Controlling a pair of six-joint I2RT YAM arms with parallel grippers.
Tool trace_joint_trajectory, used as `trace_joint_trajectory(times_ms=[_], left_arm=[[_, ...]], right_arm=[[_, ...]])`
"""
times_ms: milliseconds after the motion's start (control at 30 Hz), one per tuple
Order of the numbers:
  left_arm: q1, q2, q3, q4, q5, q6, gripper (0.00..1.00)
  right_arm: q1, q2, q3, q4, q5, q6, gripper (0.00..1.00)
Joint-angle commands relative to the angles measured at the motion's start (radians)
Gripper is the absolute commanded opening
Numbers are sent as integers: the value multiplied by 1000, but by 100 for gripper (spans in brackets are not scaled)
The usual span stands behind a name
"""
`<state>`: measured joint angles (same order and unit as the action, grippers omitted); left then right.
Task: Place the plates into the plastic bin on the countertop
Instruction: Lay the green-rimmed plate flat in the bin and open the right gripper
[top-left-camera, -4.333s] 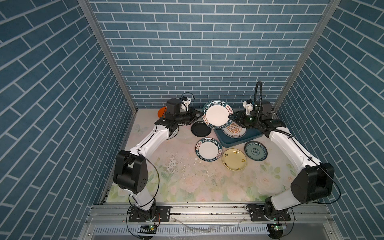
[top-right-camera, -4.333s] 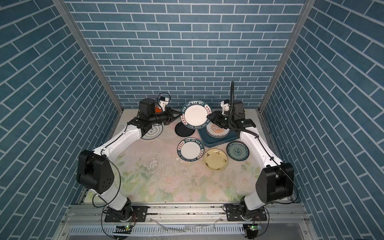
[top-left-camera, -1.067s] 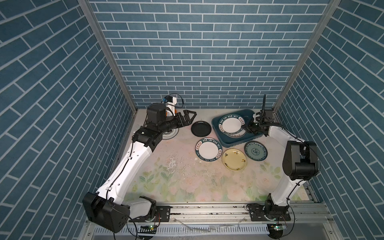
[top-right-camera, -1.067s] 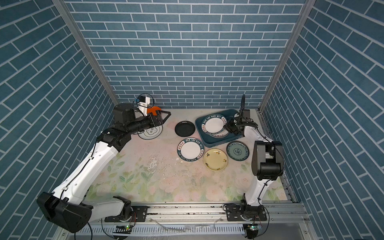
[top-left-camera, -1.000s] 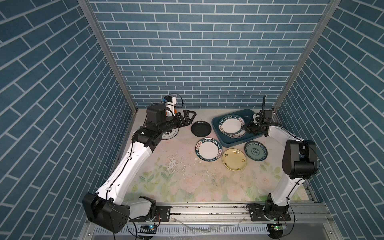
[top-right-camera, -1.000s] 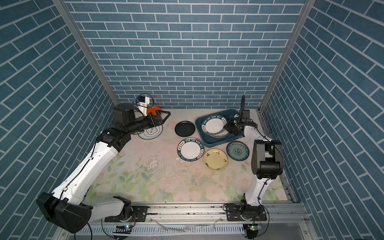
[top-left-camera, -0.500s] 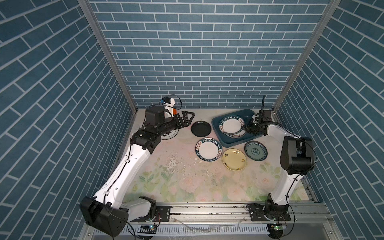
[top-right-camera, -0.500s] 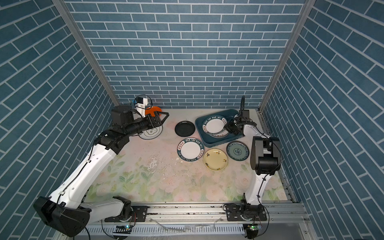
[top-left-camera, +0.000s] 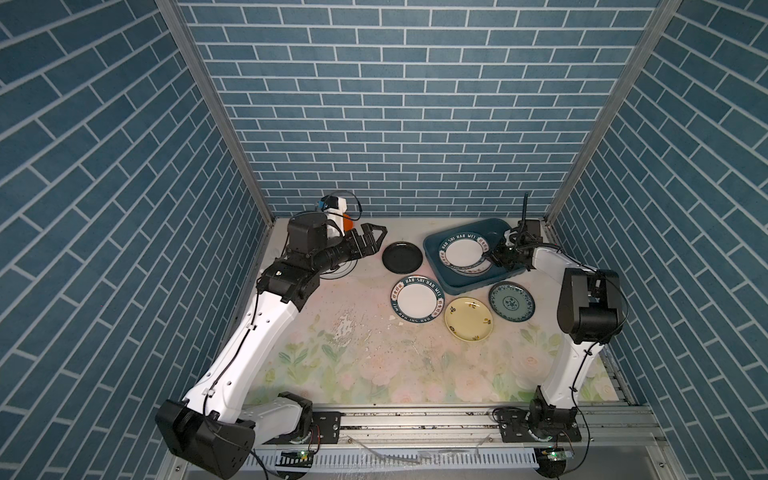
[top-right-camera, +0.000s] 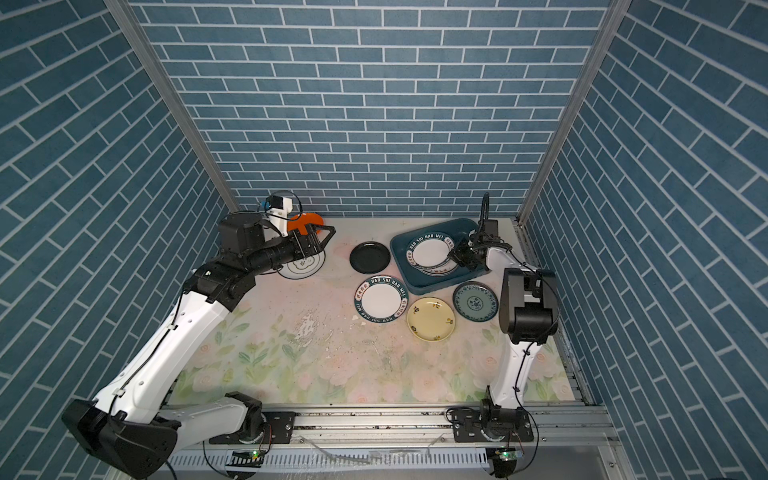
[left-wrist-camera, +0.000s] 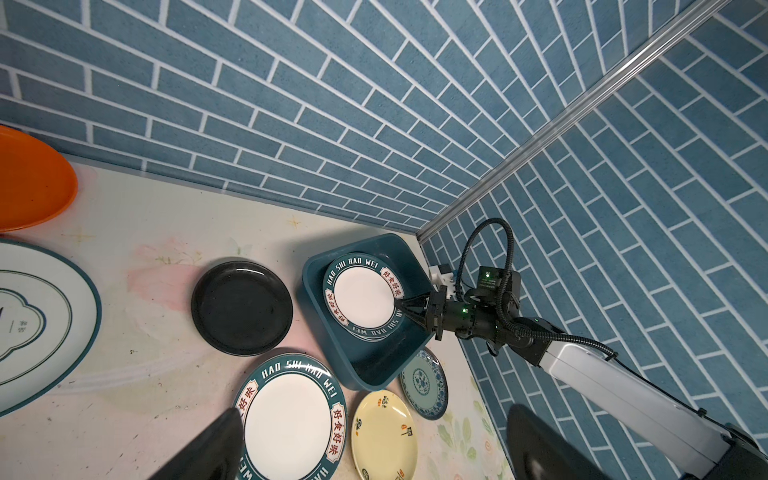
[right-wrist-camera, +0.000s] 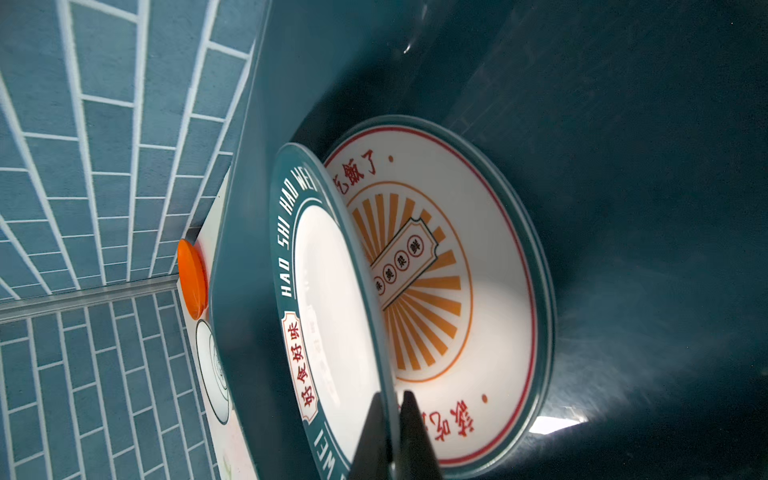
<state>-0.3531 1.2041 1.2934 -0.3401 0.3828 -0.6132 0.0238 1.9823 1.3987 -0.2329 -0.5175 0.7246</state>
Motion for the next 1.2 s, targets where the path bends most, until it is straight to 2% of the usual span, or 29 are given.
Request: trace_joint_trajectory(times_ms=[0,300,800,1000,1167], left_arm=[[-4,-17,-3,-12,-11,22,100],[-4,-25,-17,-4,-26,15,100],[-4,-76,-84,38,-55,-12,100],[-4,-101,-97,31,-71,-16,100],[-5,-110,-105,28,-78,-16,100]], right_arm=[[-5,36,43,-1,-7,-18,0],[-10,56,67,-73,44,-56,0],[-24,87,84,-104,66,-72,0],[-24,104,110,-139,66,-106,21],[-24,105,117,-156,75,-116,33]])
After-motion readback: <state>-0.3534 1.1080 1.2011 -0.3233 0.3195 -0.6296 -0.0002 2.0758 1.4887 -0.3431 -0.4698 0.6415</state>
